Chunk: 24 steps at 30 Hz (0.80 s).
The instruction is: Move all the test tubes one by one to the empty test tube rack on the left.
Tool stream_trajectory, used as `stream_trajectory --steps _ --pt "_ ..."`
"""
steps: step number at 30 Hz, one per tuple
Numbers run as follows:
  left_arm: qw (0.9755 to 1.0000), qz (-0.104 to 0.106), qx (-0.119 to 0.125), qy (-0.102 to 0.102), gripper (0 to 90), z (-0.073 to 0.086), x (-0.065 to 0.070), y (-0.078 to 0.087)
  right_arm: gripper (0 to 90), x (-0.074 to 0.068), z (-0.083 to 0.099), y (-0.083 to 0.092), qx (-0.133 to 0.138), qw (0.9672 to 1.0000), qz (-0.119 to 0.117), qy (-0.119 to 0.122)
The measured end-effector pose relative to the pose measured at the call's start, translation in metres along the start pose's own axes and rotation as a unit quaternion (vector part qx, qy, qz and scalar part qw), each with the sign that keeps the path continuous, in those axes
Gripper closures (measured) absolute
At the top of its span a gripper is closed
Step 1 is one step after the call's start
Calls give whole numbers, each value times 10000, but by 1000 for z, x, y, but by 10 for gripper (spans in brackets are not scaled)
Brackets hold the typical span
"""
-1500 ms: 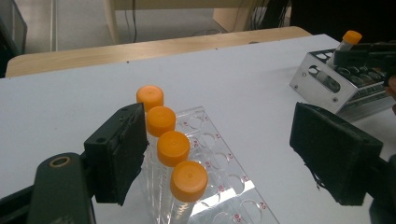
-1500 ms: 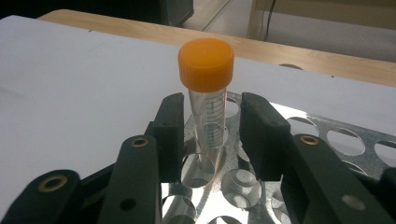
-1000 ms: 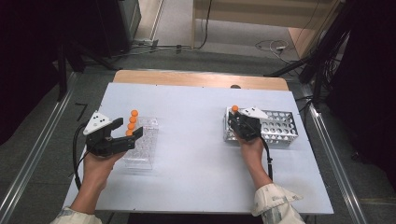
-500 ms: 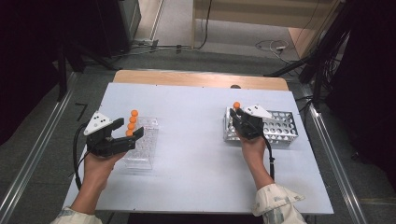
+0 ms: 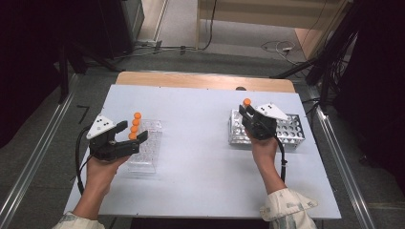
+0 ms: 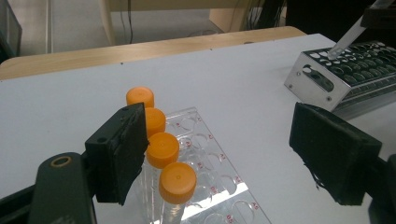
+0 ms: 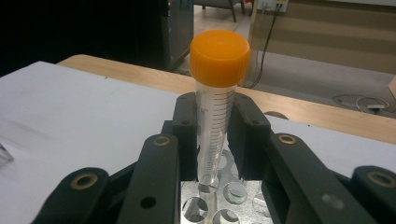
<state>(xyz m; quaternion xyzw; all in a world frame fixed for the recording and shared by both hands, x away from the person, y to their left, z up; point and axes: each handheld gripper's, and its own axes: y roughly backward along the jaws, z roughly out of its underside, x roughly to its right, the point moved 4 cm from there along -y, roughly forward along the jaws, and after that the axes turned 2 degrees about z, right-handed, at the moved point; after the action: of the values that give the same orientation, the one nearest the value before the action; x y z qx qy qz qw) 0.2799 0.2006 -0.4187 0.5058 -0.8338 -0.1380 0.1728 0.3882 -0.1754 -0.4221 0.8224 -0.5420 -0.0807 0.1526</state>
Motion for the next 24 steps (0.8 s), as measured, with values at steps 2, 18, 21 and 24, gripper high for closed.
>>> stream_trajectory --steps 2,18,21,24 --pt "10000 -3 26 1 202 -1 1 1 711 -3 -2 4 14 10000 -82 36" --pt "9998 149 123 -99 203 -5 13 4 712 -53 1 23 -195 9939 -1027 352" --pt "9996 202 109 -150 202 -4 17 3 712 -62 4 25 -238 9920 -1174 396" --pt "9994 267 71 -208 190 -4 23 1 712 -72 9 25 -320 9899 -1306 444"
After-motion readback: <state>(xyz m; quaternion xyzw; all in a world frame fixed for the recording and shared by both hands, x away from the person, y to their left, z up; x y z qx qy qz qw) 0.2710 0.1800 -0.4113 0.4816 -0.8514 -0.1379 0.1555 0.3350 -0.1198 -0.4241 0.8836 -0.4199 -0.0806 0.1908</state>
